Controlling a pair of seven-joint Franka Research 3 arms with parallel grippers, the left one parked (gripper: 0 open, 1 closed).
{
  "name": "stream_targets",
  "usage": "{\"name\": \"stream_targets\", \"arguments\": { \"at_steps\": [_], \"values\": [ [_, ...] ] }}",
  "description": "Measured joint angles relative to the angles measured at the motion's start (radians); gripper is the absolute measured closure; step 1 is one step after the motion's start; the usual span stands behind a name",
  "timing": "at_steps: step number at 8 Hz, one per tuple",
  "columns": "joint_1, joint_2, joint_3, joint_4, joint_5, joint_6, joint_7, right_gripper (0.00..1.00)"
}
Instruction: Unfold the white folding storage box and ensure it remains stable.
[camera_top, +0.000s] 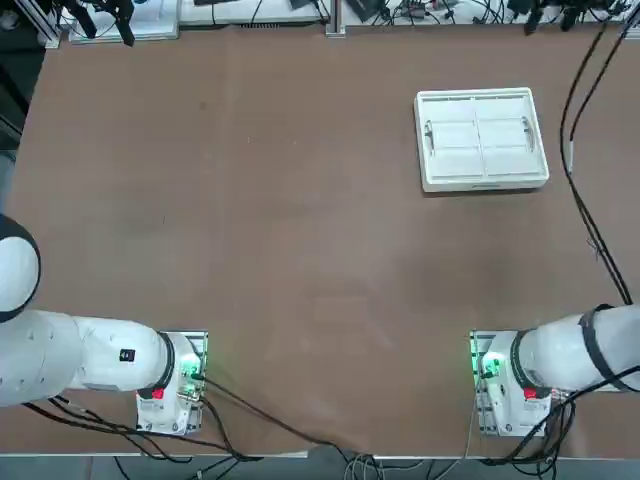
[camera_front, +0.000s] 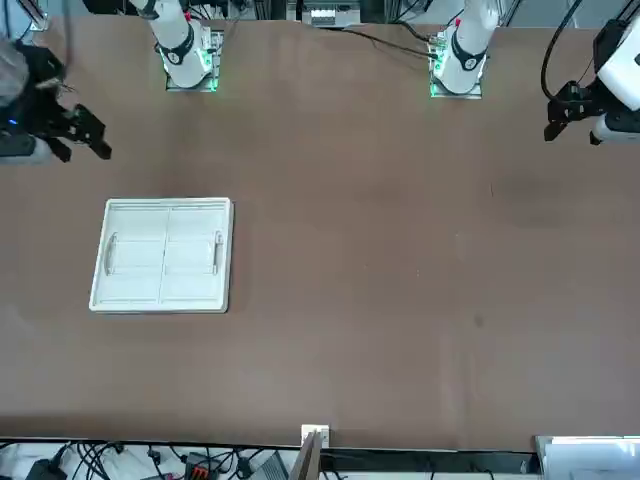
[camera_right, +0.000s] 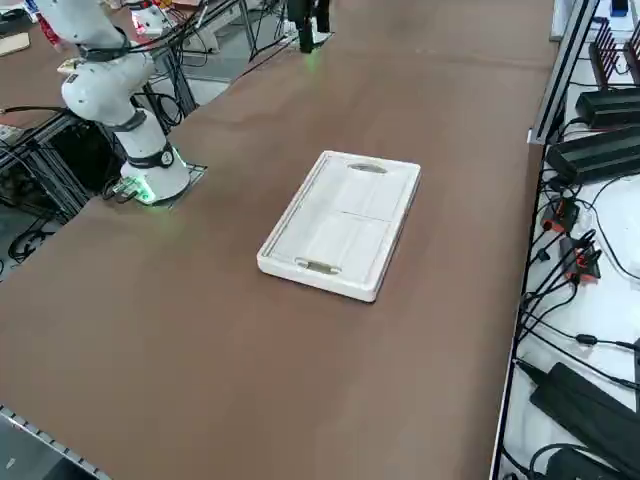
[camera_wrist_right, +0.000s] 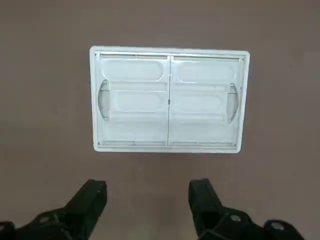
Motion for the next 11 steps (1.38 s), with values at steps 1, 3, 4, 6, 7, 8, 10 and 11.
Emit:
{"name": "stream_targets", "arguments": {
  "at_steps": [1, 3, 4, 6, 7, 8, 10, 11],
  "values": [
    [0.078, 0.048, 0.006, -0.003, -0.060, 0.016, 0.116, 0.00],
    [0.252, 0.196, 0.013, -0.009, -0.201, 0.077, 0.392, 0.00],
    [0.313, 0.281, 0.014, -0.008, -0.233, 0.124, 0.507, 0.00],
    [0.380, 0.443, 0.013, 0.035, -0.314, 0.172, 0.647, 0.00],
    [0.399, 0.527, 0.013, 0.078, -0.374, 0.171, 0.660, 0.00],
    [0.409, 0.612, 0.011, 0.139, -0.399, 0.168, 0.666, 0.00],
    [0.430, 0.786, 0.002, 0.309, -0.418, 0.107, 0.672, 0.02],
    [0.444, 0.853, -0.005, 0.372, -0.436, 0.083, 0.673, 0.04]
  ]
}}
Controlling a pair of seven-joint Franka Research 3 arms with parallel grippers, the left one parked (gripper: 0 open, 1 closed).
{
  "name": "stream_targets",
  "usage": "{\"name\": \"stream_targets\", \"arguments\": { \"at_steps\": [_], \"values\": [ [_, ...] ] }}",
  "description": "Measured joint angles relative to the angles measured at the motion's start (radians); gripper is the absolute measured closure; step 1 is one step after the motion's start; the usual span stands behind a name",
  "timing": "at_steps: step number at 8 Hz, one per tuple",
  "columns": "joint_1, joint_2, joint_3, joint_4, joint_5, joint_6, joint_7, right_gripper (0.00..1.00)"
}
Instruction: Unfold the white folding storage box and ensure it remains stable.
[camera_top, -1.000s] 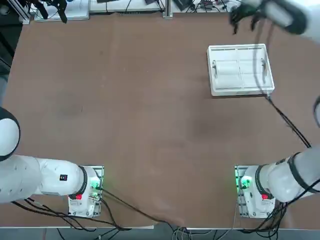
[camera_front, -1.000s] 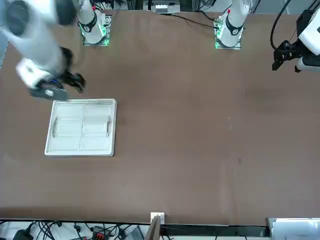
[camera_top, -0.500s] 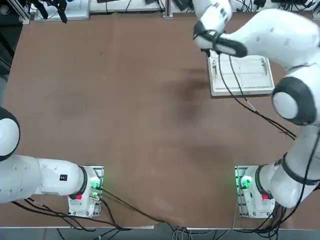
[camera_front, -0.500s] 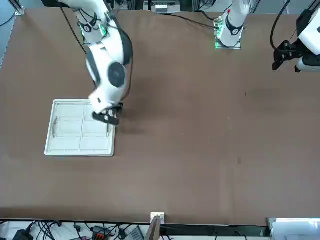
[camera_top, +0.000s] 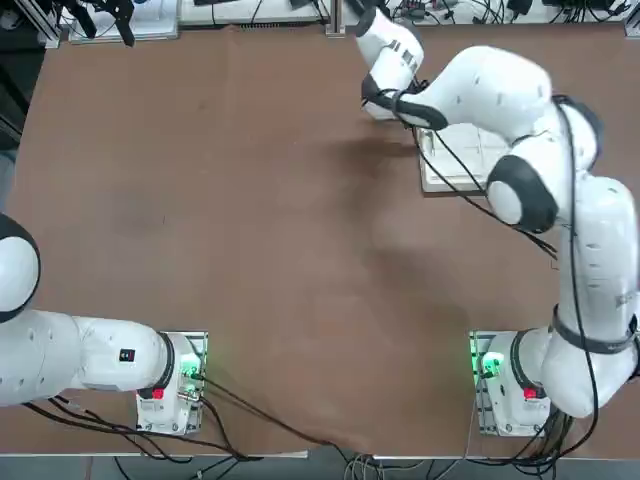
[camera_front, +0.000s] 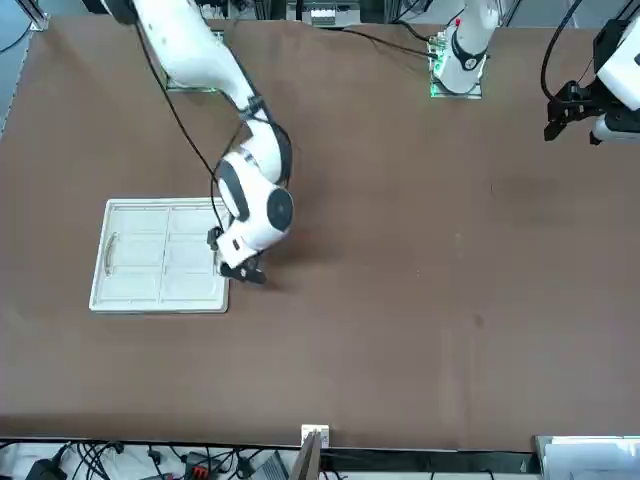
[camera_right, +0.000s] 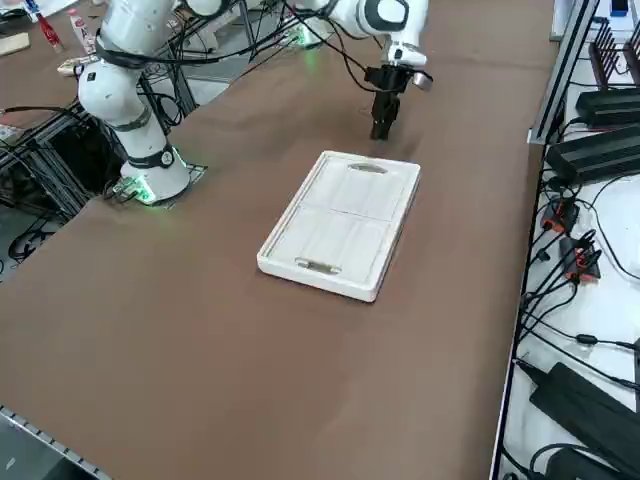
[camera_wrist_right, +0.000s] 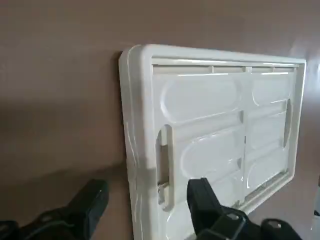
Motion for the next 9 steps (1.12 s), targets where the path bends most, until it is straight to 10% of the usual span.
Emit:
{"name": "stream_targets", "arguments": {
  "at_steps": [9],
  "values": [
    [0.016, 0.106, -0.011, 0.044, -0.069, -0.090, 0.001, 0.18]
  ]
}}
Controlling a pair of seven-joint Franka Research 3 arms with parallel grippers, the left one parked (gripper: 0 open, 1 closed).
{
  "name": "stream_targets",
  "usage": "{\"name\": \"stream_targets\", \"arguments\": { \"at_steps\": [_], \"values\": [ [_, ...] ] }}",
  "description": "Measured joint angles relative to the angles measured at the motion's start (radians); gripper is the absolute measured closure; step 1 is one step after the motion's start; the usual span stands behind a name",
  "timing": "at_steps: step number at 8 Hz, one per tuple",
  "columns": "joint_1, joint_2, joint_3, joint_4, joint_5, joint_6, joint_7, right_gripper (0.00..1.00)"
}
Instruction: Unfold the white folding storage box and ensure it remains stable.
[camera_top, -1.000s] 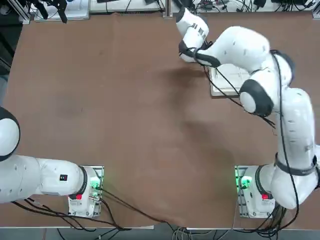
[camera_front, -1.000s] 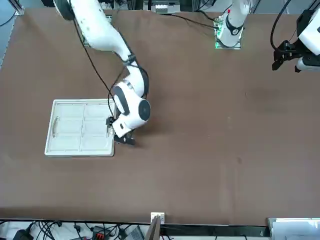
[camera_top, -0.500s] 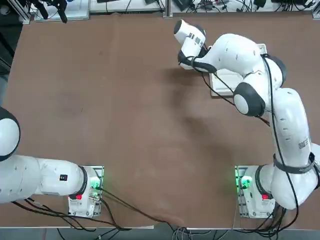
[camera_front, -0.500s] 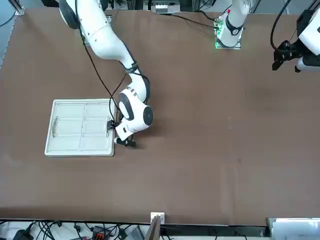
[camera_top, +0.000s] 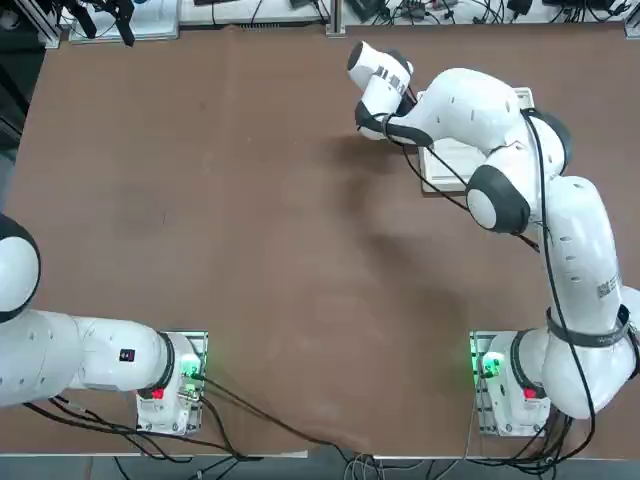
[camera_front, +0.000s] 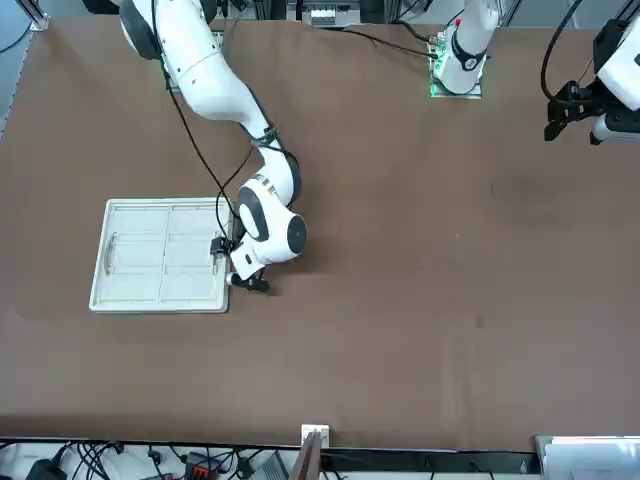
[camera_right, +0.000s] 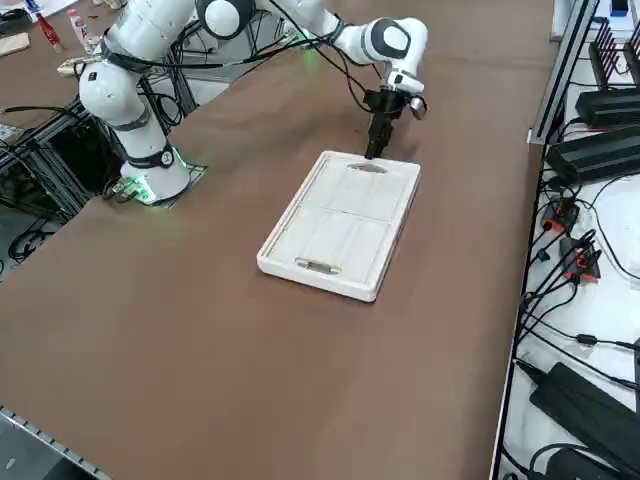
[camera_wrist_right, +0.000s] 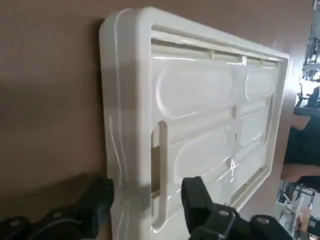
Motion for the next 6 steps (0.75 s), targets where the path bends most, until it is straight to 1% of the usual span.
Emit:
{"name": "stream_targets", "arguments": {
  "at_steps": [2, 6],
  "values": [
    [0.000, 0.006, 0.000, 0.000, -0.013, -0.003, 0.000, 0.20],
    [0.002, 0.011, 0.000, 0.000, -0.016, -0.011, 0.000, 0.28]
  ]
}}
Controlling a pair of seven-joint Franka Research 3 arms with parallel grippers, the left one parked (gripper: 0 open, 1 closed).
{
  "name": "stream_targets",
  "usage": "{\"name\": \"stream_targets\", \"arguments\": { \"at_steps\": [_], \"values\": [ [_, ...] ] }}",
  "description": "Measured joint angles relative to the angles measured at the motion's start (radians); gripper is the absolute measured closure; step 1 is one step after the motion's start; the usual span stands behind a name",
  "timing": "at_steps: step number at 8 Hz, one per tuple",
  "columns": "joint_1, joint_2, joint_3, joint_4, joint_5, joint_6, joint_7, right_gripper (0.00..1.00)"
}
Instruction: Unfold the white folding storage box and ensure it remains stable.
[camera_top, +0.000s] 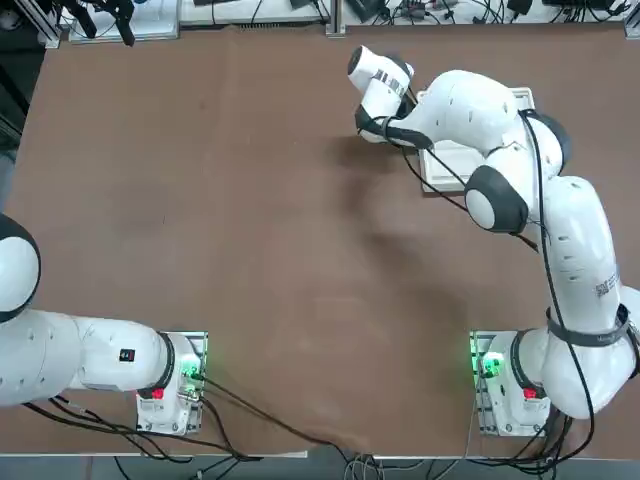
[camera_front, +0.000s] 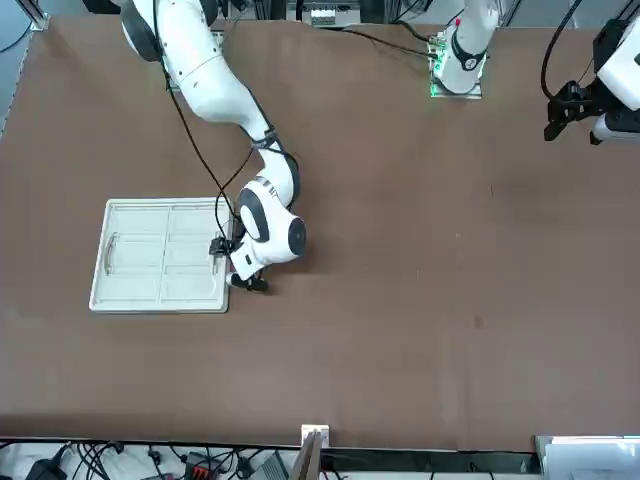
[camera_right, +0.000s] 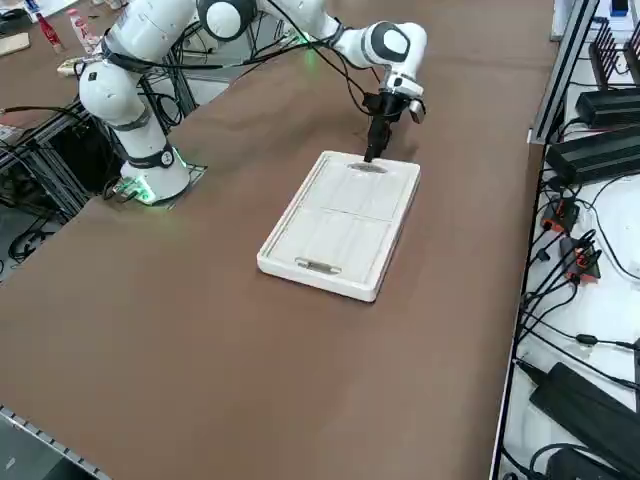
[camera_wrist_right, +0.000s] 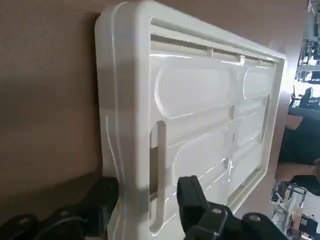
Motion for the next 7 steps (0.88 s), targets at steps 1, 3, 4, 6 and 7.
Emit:
{"name": "stream_targets", "arguments": {
  "at_steps": [1, 3, 4, 6, 7],
  "values": [
    [0.002, 0.001, 0.001, 0.000, 0.000, 0.000, 0.000, 0.35],
    [0.008, 0.003, 0.002, 0.001, 0.001, 0.003, 0.001, 0.51],
    [0.010, 0.004, 0.005, 0.003, 0.001, 0.008, 0.003, 0.70],
    [0.010, 0.004, 0.005, 0.003, 0.001, 0.008, 0.008, 0.71],
    [0.011, 0.004, 0.005, 0.005, 0.000, 0.005, 0.008, 0.71]
  ]
}}
